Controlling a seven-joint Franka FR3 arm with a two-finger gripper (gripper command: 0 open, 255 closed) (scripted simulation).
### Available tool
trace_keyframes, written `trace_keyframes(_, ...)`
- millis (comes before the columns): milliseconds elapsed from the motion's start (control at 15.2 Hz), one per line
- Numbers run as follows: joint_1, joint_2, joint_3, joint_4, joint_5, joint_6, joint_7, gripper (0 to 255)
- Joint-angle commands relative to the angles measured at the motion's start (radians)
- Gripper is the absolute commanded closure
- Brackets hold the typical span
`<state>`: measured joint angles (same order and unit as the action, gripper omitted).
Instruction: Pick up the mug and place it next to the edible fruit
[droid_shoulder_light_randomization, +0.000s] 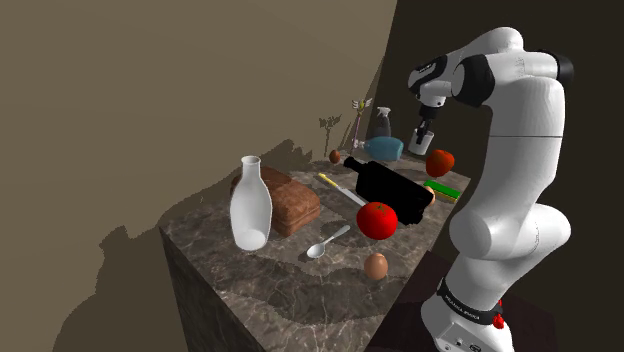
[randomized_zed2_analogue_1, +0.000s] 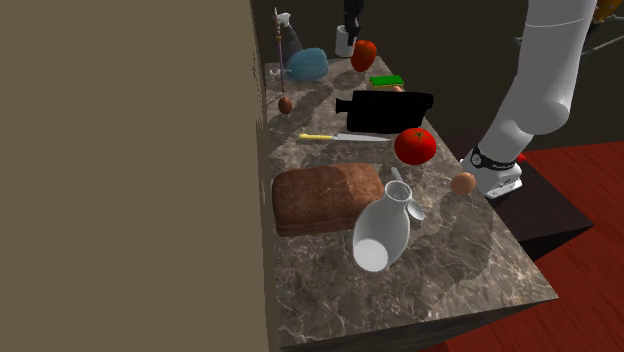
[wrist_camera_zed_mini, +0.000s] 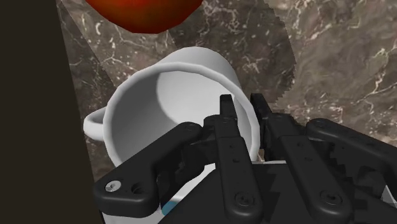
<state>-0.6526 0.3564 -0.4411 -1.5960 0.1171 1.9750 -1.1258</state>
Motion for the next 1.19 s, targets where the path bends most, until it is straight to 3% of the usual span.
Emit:
trace_keyframes(0,0.000,0.004,0.001,-0.024,0.003,0.028,-0.002,255)
trace_keyframes(1122,-0.007,0.070,0.018,-0.130,0.037,0.194,-0.020,255)
